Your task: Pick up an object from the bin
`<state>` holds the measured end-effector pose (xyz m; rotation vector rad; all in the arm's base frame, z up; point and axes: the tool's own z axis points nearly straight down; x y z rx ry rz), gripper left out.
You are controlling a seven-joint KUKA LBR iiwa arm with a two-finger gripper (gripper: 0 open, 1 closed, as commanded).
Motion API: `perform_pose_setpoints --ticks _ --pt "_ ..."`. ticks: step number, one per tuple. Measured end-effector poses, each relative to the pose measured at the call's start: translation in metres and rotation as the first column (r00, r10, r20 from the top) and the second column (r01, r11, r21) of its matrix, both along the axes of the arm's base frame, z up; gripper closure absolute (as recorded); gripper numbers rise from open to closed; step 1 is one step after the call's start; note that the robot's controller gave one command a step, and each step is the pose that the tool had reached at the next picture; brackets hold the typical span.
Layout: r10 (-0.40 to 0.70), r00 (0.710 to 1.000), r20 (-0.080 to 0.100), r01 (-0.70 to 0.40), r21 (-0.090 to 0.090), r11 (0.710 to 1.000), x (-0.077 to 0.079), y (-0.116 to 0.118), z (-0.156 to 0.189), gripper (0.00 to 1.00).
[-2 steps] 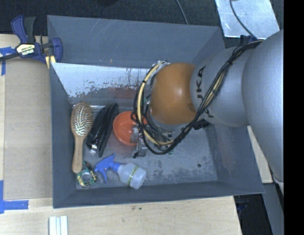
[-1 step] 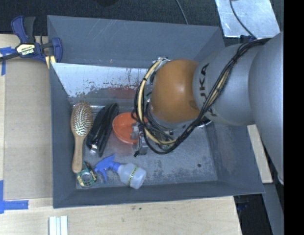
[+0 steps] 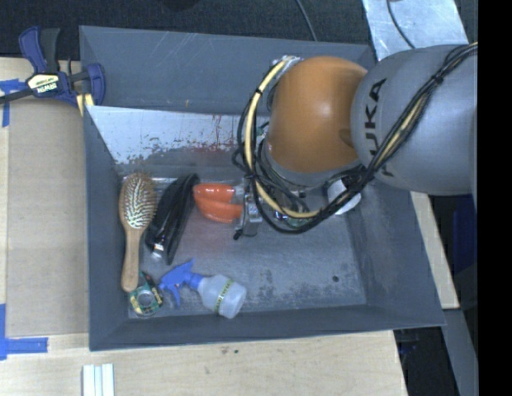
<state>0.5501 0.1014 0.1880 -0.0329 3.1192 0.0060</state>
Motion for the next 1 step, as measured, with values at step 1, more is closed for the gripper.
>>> perform_pose_setpoints --ticks 1 --pt "0.021 1.000 -0.007 -0.021 -0.002 1.000 0.0048 -0.0014 0.0780 1.00"
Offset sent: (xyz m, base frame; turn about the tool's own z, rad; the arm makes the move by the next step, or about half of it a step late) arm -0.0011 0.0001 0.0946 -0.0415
